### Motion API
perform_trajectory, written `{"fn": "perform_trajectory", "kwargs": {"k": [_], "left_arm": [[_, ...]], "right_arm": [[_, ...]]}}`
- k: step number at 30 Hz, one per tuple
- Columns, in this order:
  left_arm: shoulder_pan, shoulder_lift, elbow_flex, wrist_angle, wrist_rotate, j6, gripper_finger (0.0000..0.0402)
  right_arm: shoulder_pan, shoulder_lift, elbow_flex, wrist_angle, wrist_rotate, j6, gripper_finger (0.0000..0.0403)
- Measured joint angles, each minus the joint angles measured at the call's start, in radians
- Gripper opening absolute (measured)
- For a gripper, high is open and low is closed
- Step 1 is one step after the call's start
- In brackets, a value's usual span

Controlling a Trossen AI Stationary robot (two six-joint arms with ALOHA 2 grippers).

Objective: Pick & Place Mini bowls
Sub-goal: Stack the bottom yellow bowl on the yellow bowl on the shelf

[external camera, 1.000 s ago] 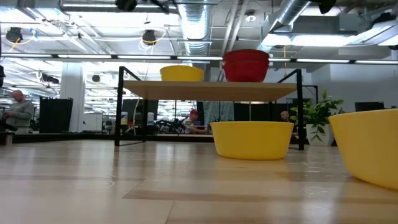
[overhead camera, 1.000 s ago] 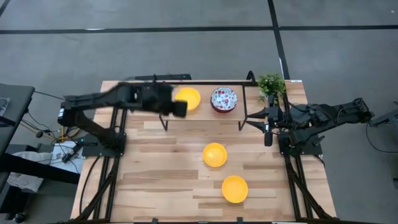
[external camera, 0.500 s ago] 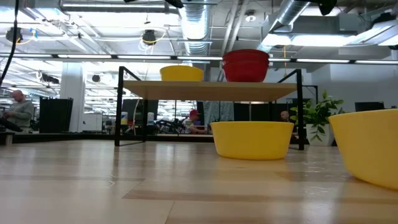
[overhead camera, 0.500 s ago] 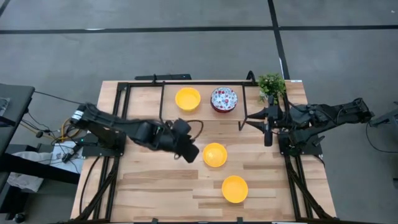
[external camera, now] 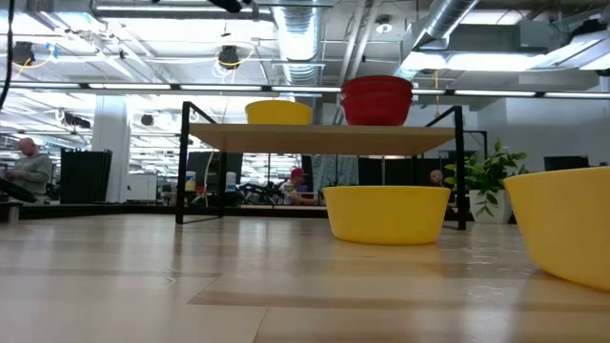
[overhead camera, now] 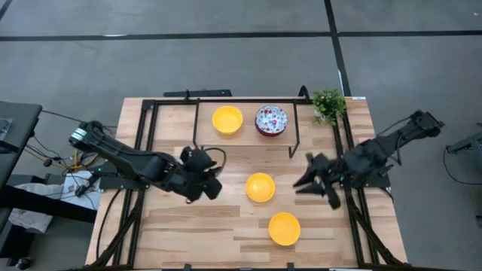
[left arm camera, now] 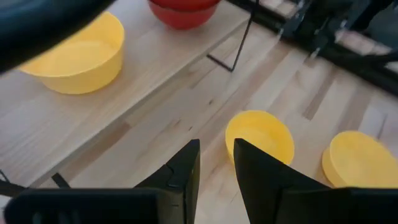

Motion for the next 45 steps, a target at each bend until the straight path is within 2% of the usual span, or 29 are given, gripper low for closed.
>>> {"fn": "perform_trajectory", "kwargs": {"k": [4, 7, 12, 19, 24, 28, 35, 40, 45], "left_arm": [[-0.008, -0.116, -0.133, 0.122, -0.011, 0.005, 0.0097], [-0.008, -0.197, -0.219, 0.183, -0.011, 0.007, 0.0097], [-0.008, -0.301, -0.330, 0.263, -0.008, 0.030, 0.0097], [-0.008, -0.364, -0.412, 0.302, -0.003, 0.032, 0.0097], [-0.008, -0.361, -0.427, 0.307, 0.004, 0.032, 0.0097], [-0.008, -0.361, -0.427, 0.307, 0.004, 0.048, 0.0097], [-0.008, -0.361, -0.427, 0.309, 0.004, 0.066, 0.0097], [-0.008, -0.361, -0.427, 0.309, 0.004, 0.089, 0.0097], [-0.008, -0.361, -0.427, 0.309, 0.004, 0.092, 0.0097]], "right_arm": [[0.070, 0.104, 0.000, -0.011, -0.002, 0.148, 0.0092], [0.104, 0.173, 0.000, -0.089, -0.005, 0.273, 0.0092], [0.143, 0.275, 0.000, -0.230, -0.083, 0.484, 0.0092], [0.166, 0.392, 0.000, -0.257, -0.118, 0.592, 0.0092], [0.155, 0.466, 0.001, -0.288, -0.130, 0.634, 0.0092], [0.127, 0.514, 0.001, -0.341, -0.209, 0.705, 0.0098], [0.086, 0.528, 0.001, -0.318, -0.300, 0.714, 0.0153], [0.072, 0.504, 0.001, -0.303, -0.279, 0.731, 0.0178], [0.059, 0.511, 0.001, -0.296, -0.274, 0.782, 0.0180]]}}
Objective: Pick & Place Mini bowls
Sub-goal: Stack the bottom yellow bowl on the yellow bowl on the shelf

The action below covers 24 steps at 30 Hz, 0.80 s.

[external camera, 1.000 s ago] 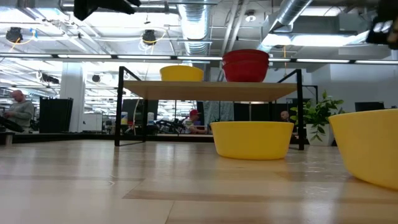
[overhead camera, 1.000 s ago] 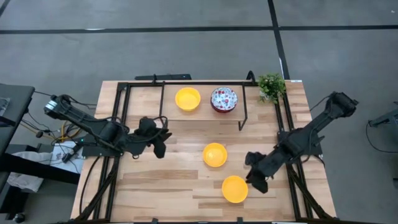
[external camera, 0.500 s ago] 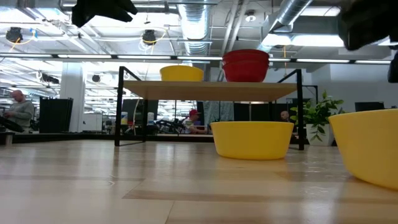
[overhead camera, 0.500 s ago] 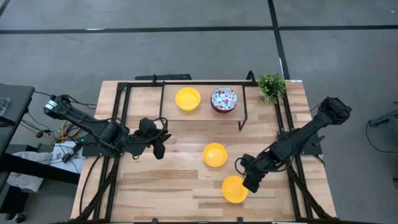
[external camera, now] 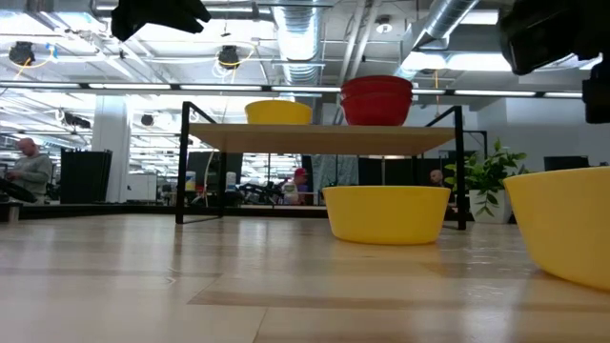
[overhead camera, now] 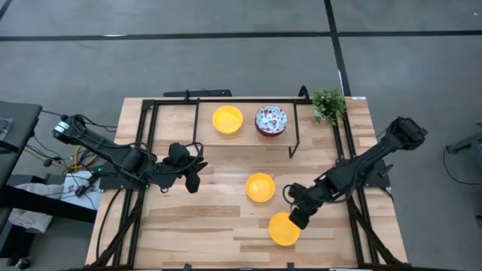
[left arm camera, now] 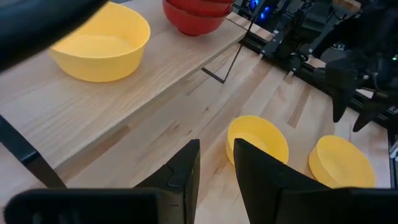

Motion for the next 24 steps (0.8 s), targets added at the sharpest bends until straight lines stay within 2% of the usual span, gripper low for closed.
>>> {"fn": "perform_trajectory", "kwargs": {"k": [24], "left_arm": [[0.000, 0.000, 0.001, 0.002, 0.001, 0.000, 0.0097]], "right_arm": [[-0.001, 0.187, -0.001, 0.040, 0.007, 0.001, 0.0127]]}}
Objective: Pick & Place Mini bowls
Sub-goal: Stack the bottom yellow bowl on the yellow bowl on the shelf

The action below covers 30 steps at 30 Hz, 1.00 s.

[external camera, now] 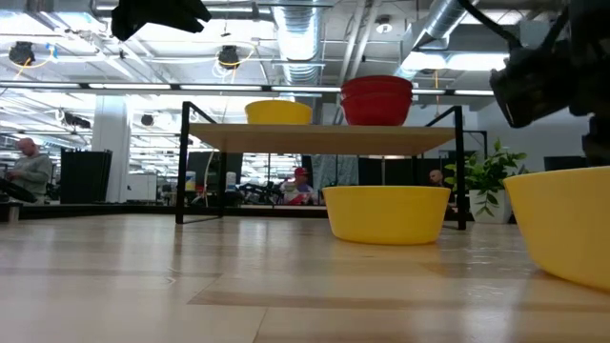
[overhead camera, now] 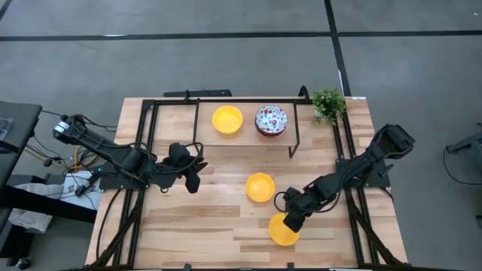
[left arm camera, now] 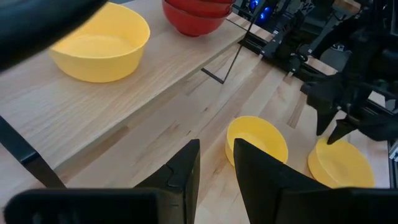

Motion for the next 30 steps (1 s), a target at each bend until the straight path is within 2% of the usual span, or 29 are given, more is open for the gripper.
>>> {"fn": "perform_trajectory", "kwargs": {"k": [6, 14, 19, 24, 30], "left_arm": [[0.000, 0.000, 0.000, 0.002, 0.058, 0.000, 0.0097], [0.000, 0.000, 0.000, 0.003, 0.090, -0.011, 0.0097], [0.000, 0.000, 0.000, 0.009, 0.093, -0.042, 0.0097], [0.000, 0.000, 0.000, 0.011, 0.138, -0.065, 0.0097], [0.000, 0.000, 0.000, 0.029, 0.156, -0.090, 0.0097]], "right_arm": [[0.006, 0.022, 0.000, -0.001, -0.029, -0.001, 0.0098], [0.033, 0.022, 0.000, -0.001, -0.029, -0.001, 0.0008], [0.033, 0.022, 0.021, -0.015, -0.009, -0.005, 0.0003], [0.030, 0.023, 0.119, -0.078, 0.065, -0.074, 0.0002], [-0.009, 0.023, 0.347, -0.320, 0.278, -0.198, 0.0001]]}}
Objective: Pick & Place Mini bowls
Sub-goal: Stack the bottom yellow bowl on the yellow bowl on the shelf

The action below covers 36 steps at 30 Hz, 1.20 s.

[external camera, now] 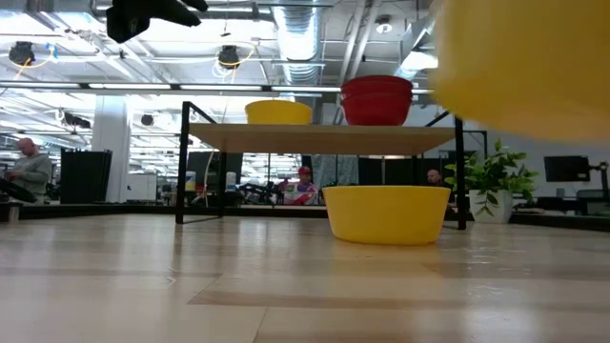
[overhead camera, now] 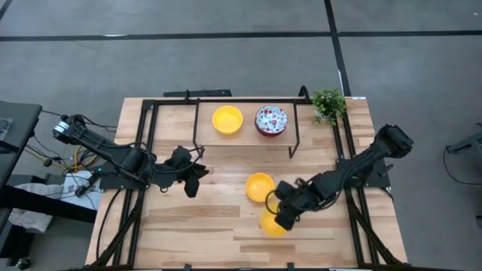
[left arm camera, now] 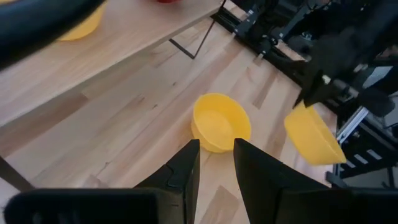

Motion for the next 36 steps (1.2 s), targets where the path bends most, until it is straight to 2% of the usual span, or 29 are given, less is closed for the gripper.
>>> {"fn": "perform_trajectory", "kwargs": {"k": [5, 9, 16, 20, 24, 28, 31, 36], "left_arm": [[0.000, 0.000, 0.000, 0.036, -0.009, 0.004, 0.0100], [0.000, 0.000, 0.000, 0.099, -0.038, 0.079, 0.0115], [0.000, 0.000, 0.000, 0.346, -0.147, 0.361, 0.0151], [0.007, 0.000, 0.000, 0.485, -0.209, 0.557, 0.0162], [0.020, 0.000, 0.000, 0.521, -0.234, 0.686, 0.0164], [0.045, 0.000, 0.000, 0.528, -0.237, 0.759, 0.0161], [0.075, 0.000, 0.000, 0.536, -0.277, 0.803, 0.0156], [0.144, 0.000, 0.000, 0.588, -0.295, 0.860, 0.0149]], "right_arm": [[-0.042, 0.000, 0.209, -0.196, 0.285, -0.109, 0.0001], [-0.086, -0.001, 0.337, -0.277, 0.487, -0.176, 0.0001], [-0.177, -0.001, 0.444, -0.269, 0.710, -0.324, 0.0000], [-0.226, -0.001, 0.459, -0.140, 0.865, -0.449, 0.0000], [-0.257, -0.001, 0.460, 0.070, 1.021, -0.671, 0.0000], [-0.277, 0.013, 0.461, 0.280, 1.132, -0.919, 0.0000], [-0.283, 0.046, 0.461, 0.457, 1.207, -1.115, 0.0000], [-0.306, 0.136, 0.461, 0.718, 1.288, -1.410, 0.0000]]}}
